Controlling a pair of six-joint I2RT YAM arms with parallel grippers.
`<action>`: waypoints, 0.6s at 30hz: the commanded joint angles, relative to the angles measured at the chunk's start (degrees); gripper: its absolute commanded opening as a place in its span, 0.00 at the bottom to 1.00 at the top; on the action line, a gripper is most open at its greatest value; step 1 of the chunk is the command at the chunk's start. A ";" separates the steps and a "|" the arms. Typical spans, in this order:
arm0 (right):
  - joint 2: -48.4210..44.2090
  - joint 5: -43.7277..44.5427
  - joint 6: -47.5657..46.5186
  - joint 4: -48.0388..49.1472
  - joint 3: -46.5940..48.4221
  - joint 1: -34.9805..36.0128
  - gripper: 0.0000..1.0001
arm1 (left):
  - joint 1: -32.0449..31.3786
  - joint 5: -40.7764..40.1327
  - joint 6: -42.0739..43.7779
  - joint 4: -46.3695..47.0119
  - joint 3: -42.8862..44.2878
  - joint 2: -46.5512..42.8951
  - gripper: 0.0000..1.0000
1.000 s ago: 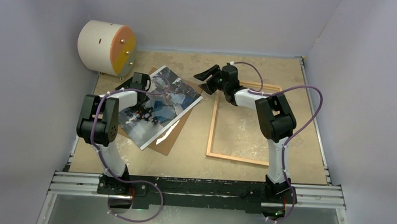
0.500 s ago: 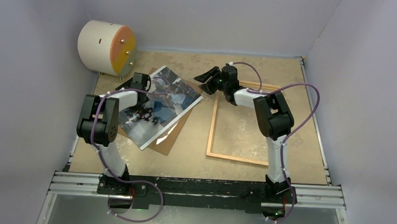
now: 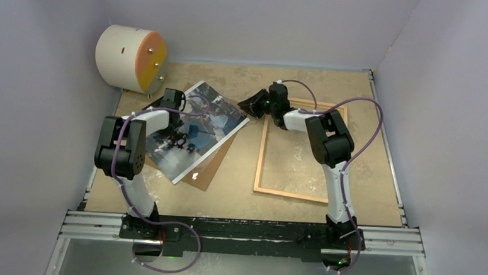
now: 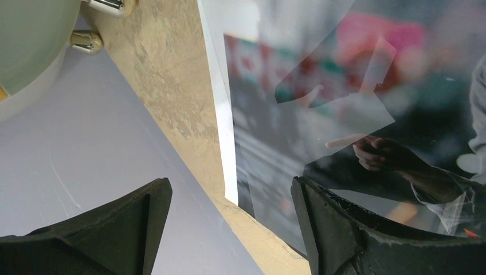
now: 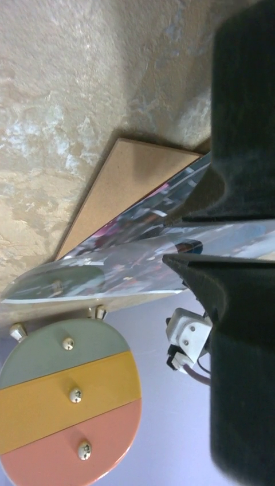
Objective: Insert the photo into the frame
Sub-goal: Pick up the photo frame item at the center of the board.
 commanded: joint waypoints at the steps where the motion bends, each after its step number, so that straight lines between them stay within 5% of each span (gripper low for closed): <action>1: -1.79 -1.39 -1.65 1.10 3.02 0.54 0.18 | 0.12 8.37 -2.39 -9.84 -1.01 2.61 0.82; 4: -4.04 -1.84 -4.04 -1.68 3.80 0.54 0.00 | 1.19 8.78 -2.86 -11.96 1.67 1.77 0.82; 11: -14.00 -3.45 -10.19 -10.84 3.72 -2.12 0.00 | 4.60 12.18 -5.37 -23.16 17.61 -3.91 0.87; 18: -33.00 -3.47 -19.64 -32.46 -5.29 -11.29 0.00 | 2.73 14.41 -7.06 -30.44 25.11 -7.04 0.95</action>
